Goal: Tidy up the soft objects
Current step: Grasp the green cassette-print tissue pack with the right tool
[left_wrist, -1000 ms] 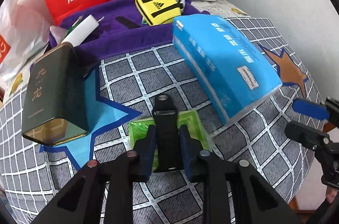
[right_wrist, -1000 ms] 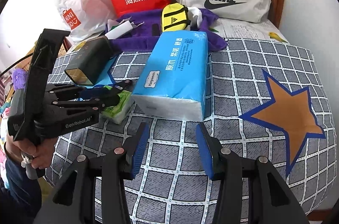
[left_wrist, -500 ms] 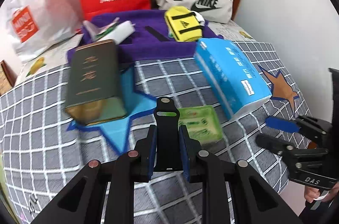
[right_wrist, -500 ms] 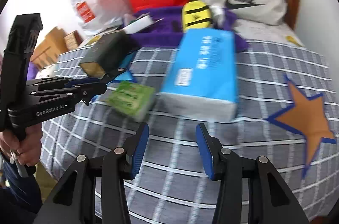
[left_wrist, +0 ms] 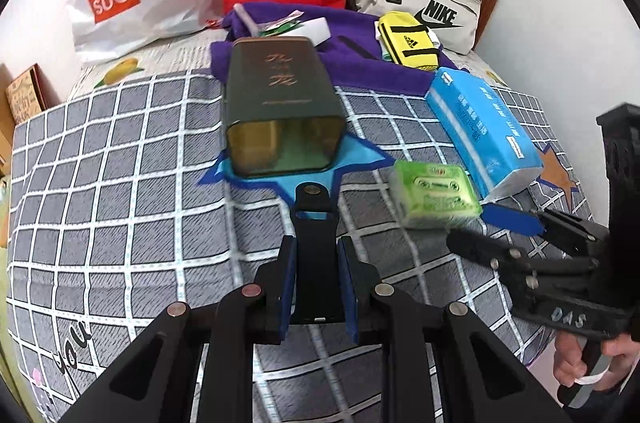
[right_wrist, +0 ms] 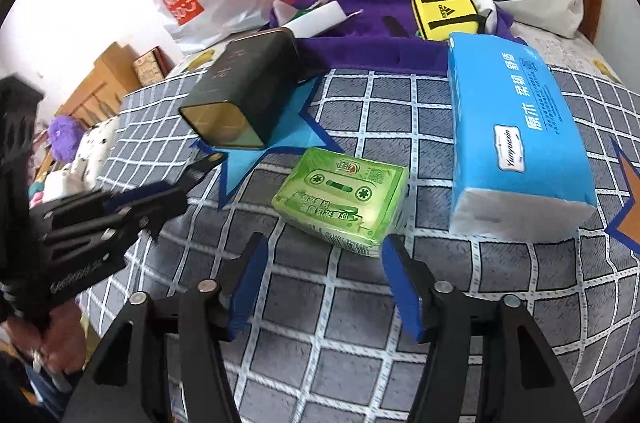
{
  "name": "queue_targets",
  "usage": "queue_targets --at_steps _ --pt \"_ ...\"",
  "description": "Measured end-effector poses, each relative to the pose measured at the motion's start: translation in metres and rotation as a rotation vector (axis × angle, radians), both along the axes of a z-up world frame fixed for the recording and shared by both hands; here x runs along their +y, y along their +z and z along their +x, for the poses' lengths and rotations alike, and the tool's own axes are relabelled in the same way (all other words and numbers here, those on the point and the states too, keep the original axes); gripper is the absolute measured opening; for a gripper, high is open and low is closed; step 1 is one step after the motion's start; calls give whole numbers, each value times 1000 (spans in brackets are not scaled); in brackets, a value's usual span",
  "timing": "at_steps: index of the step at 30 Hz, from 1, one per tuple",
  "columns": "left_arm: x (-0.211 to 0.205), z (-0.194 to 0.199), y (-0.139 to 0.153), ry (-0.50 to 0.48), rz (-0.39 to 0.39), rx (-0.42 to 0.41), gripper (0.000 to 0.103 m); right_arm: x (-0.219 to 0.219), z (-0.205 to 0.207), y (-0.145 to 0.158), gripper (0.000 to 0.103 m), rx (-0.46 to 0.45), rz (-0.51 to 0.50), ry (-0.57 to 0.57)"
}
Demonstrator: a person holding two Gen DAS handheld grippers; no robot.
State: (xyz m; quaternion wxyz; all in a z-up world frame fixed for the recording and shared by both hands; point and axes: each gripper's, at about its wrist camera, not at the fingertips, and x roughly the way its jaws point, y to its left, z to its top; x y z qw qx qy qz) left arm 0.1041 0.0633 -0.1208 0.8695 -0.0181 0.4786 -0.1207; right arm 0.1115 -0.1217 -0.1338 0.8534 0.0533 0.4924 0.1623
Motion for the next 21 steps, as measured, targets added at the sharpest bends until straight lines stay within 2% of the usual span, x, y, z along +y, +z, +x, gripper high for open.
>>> queue_targets --at_steps 8,13,17,21 --pt "19 -2 -6 -5 -45 10 20 11 10 -3 75 -19 -30 -102" --pt "22 -2 -12 -10 -64 22 20 22 15 -10 76 -29 -83 -121" --pt "22 -2 -14 -37 -117 39 20 28 23 -17 76 -15 -109 -132" --pt "20 -2 -15 -36 -104 39 20 31 28 -21 76 -15 -106 -155"
